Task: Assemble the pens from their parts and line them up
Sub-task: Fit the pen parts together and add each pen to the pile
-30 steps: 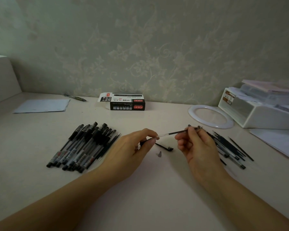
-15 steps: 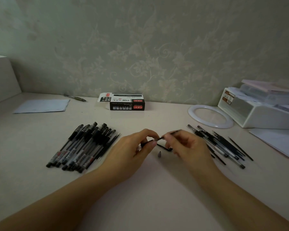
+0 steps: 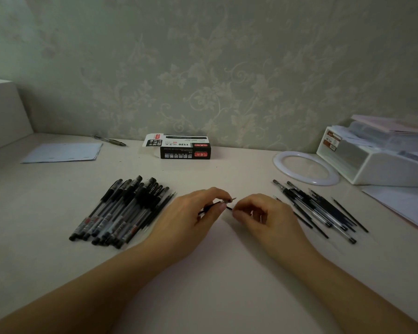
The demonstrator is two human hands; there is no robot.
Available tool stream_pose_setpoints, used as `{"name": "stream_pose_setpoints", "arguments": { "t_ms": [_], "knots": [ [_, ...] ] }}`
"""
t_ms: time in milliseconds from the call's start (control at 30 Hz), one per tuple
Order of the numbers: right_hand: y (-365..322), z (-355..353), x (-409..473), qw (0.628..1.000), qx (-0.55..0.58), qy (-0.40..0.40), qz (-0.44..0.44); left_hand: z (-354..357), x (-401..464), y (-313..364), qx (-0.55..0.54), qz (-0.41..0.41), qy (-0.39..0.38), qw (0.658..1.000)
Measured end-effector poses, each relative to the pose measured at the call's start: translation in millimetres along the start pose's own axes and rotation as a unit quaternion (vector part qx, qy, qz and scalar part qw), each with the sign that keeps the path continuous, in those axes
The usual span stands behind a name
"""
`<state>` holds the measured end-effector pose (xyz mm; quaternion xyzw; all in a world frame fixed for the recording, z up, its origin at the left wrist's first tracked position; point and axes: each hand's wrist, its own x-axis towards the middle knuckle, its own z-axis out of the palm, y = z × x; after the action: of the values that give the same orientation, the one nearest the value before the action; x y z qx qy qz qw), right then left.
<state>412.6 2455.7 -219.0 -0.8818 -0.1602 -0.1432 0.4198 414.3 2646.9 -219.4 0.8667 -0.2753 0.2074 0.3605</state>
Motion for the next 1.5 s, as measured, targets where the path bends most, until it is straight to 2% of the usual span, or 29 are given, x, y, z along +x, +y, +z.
{"name": "stream_pose_setpoints", "arguments": {
  "t_ms": [133, 267, 400, 567, 1033, 1167, 1300, 1500],
  "knots": [
    [1, -5, 5, 0.976, 0.199, 0.069, 0.058, 0, -1, 0, 0.011, -0.001, -0.006, 1.0],
    [-1, -2, 3, 0.963, 0.262, 0.029, 0.049, -1, -1, 2, 0.016, 0.004, -0.017, 1.0],
    [1, -1, 3, 0.965, 0.26, 0.001, 0.041, -1, -1, 4, 0.014, 0.015, -0.021, 1.0],
    [1, -3, 3, 0.961, 0.272, 0.029, 0.044, -1, -1, 2, 0.018, 0.01, -0.018, 1.0],
    [3, 0, 2, 0.965, 0.258, -0.047, 0.025, 0, -2, 0, 0.022, 0.011, -0.048, 0.999],
    [5, -1, 2, 0.973, 0.223, -0.047, 0.037, -2, -1, 3, 0.031, 0.02, -0.056, 0.998],
    [5, 4, 1, 0.992, 0.116, -0.036, 0.028, -2, 0, 3, 0.045, 0.043, -0.065, 0.996],
    [6, 2, 4, 0.989, 0.134, -0.047, 0.028, -1, -1, 0, 0.046, 0.042, -0.042, 0.997]
  ]
}}
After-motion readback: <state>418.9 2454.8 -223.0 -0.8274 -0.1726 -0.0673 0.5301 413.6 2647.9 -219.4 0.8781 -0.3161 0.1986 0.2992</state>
